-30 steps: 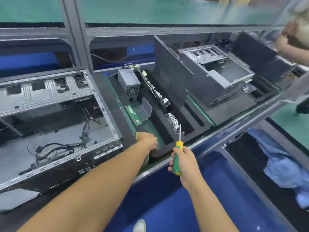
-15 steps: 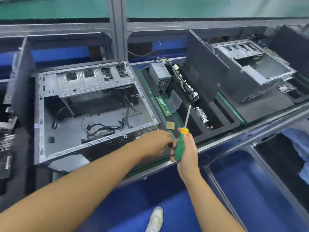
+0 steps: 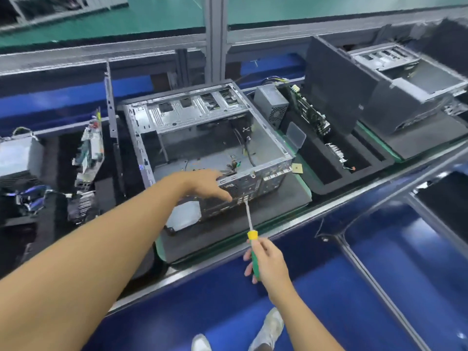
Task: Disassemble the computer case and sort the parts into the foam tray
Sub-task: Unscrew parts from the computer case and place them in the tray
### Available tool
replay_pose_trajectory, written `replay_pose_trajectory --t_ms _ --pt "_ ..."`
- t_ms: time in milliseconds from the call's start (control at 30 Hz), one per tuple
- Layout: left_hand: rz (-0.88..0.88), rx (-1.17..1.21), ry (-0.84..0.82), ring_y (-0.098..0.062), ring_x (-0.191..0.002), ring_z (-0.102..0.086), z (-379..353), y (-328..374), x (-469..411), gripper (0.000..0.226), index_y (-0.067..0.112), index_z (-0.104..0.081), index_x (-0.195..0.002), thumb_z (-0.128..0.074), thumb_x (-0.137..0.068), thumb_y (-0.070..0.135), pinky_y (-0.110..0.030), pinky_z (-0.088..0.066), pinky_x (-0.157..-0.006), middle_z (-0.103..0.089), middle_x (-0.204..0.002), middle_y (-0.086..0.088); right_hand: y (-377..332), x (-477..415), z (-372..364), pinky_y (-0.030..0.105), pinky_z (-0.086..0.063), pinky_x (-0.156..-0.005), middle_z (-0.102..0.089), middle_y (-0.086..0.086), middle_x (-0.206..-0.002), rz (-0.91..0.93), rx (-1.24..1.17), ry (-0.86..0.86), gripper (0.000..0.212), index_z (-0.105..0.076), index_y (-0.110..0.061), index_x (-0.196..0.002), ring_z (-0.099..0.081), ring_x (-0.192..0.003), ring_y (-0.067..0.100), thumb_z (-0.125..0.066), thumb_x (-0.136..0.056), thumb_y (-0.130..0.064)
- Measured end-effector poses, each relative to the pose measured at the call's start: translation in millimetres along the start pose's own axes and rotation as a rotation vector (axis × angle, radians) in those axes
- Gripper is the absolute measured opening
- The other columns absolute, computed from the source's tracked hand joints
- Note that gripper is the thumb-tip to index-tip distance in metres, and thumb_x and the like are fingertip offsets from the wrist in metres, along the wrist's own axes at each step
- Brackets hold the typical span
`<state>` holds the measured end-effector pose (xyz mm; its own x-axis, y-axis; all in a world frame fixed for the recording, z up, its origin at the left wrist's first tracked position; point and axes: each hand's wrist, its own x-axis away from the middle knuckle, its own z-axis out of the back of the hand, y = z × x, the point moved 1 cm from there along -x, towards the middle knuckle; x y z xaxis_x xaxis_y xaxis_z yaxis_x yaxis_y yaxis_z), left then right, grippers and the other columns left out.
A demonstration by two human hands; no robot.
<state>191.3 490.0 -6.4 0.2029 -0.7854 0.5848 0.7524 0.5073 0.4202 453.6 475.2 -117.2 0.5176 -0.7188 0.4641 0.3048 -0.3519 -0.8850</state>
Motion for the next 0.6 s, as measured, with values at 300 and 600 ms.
replay_pose_trajectory --t_ms 300,600 --pt "-0.035 0.179 0.059 -0.012 -0.048 -0.042 -12 -8 -15 0.011 0.026 -0.058 -0.062 -0.062 -0.052 0.022 -0.027 -0.031 -0.052 -0.05 -0.051 0.01 -11 -11 -16 0.03 -0.036 -0.049 -0.061 -0.007 -0.066 0.049 0.14 0.14 0.028 -0.062 -0.031 -0.076 -0.042 -0.051 0.017 -0.052 -0.098 -0.044" --pt "-0.058 0.223 0.052 -0.02 -0.064 -0.034 -11 -4 -10 0.016 0.017 -0.051 -0.07 -0.062 -0.058 0.013 -0.038 -0.027 -0.063 -0.045 -0.067 -0.005 -10 -13 -10 0.03 -0.037 -0.049 -0.061 -0.008 -0.067 0.063 0.161 0.136 0.027 -0.062 -0.032 -0.074 -0.041 -0.053 0.017 -0.052 -0.095 -0.045"
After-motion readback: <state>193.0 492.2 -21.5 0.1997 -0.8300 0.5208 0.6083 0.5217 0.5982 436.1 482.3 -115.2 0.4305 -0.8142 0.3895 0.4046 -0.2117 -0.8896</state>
